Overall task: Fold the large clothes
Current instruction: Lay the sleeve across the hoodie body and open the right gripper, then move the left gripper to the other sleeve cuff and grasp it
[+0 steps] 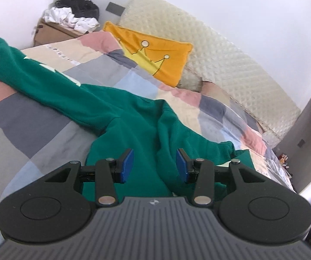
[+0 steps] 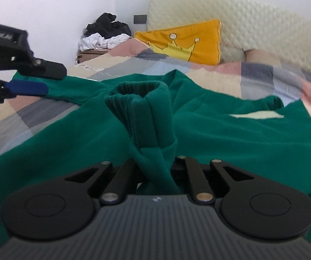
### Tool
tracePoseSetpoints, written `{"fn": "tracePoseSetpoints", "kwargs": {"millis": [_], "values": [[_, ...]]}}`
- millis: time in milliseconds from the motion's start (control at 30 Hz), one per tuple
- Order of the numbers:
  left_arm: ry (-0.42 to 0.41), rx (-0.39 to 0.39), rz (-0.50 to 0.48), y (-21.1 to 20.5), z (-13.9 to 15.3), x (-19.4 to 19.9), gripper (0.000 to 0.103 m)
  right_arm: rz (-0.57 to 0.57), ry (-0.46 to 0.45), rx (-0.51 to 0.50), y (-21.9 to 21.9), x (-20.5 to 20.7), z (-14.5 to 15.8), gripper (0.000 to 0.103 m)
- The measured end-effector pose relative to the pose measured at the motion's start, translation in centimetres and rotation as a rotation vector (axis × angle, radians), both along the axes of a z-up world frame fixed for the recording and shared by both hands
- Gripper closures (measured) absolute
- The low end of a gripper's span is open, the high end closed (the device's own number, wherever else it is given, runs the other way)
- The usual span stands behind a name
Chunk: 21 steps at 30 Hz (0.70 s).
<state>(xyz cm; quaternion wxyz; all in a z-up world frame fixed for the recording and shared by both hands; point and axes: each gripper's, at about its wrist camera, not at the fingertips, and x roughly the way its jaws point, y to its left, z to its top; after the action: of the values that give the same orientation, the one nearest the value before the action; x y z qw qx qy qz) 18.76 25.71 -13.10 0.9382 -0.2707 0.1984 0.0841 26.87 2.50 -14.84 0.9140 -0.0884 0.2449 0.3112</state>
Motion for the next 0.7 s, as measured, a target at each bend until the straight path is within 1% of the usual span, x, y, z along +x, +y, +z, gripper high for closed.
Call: {"fn": "tracePoseSetpoints", "kwargs": {"millis": [33, 67, 100, 167, 200, 267, 333, 400, 433, 500, 567, 633, 700], "values": [[-0.006, -0.002, -0.006, -0.1, 0.0, 0.1, 0.054, 0.002, 0.019, 0.006, -0.2, 0.1, 0.1, 0.088], [-0.008, -0.010, -0.015, -0.2, 0.0, 0.2, 0.054, 0.010, 0.040, 0.013, -0.2, 0.2, -0.1, 0.075], [-0.009, -0.027, -0.023, -0.3, 0.0, 0.2, 0.054, 0.024, 0.060, 0.025, -0.5, 0.2, -0.1, 0.053], [-0.014, -0.042, -0.029, -0.7, -0.2, -0.1, 0.054, 0.047, 0.088, 0.050, -0.8, -0.3, -0.1, 0.030], [-0.017, -0.037, -0.030, -1.0, -0.1, -0.2, 0.055, 0.056, 0.095, 0.047, -1.0, -0.7, 0.0, 0.028], [-0.020, -0.027, -0.036, -1.5, -0.1, -0.4, 0.055, 0.088, 0.112, 0.048, -1.4, -1.5, 0.0, 0.028], [-0.022, -0.027, -0.064, -2.3, -0.2, -0.3, 0.056, 0.101, 0.125, 0.070, -2.5, -2.5, 0.2, 0.028], [-0.006, -0.019, -0.095, -3.1, -0.3, 0.2, 0.059, 0.100, 0.136, 0.097, -3.7, -3.0, 0.5, 0.028], [0.003, -0.006, -0.106, -3.7, -0.5, 0.3, 0.061, 0.093, 0.139, 0.111, -4.4, -3.3, 0.7, 0.028], [0.020, 0.034, -0.135, -5.0, -0.6, 0.6, 0.064, 0.074, 0.142, 0.135, -5.7, -3.5, 1.0, 0.028], [0.032, 0.055, -0.168, -6.2, -0.8, 1.0, 0.069, 0.052, 0.131, 0.160, -6.9, -3.2, 1.2, 0.028], [0.061, 0.075, -0.189, -7.2, -1.4, 1.5, 0.074, 0.000, 0.112, 0.164, -7.8, -2.6, 1.2, 0.028], [0.105, 0.105, -0.202, -8.1, -2.2, 2.2, 0.078, -0.052, 0.117, 0.186, -8.6, -1.5, 0.8, 0.029]]}}
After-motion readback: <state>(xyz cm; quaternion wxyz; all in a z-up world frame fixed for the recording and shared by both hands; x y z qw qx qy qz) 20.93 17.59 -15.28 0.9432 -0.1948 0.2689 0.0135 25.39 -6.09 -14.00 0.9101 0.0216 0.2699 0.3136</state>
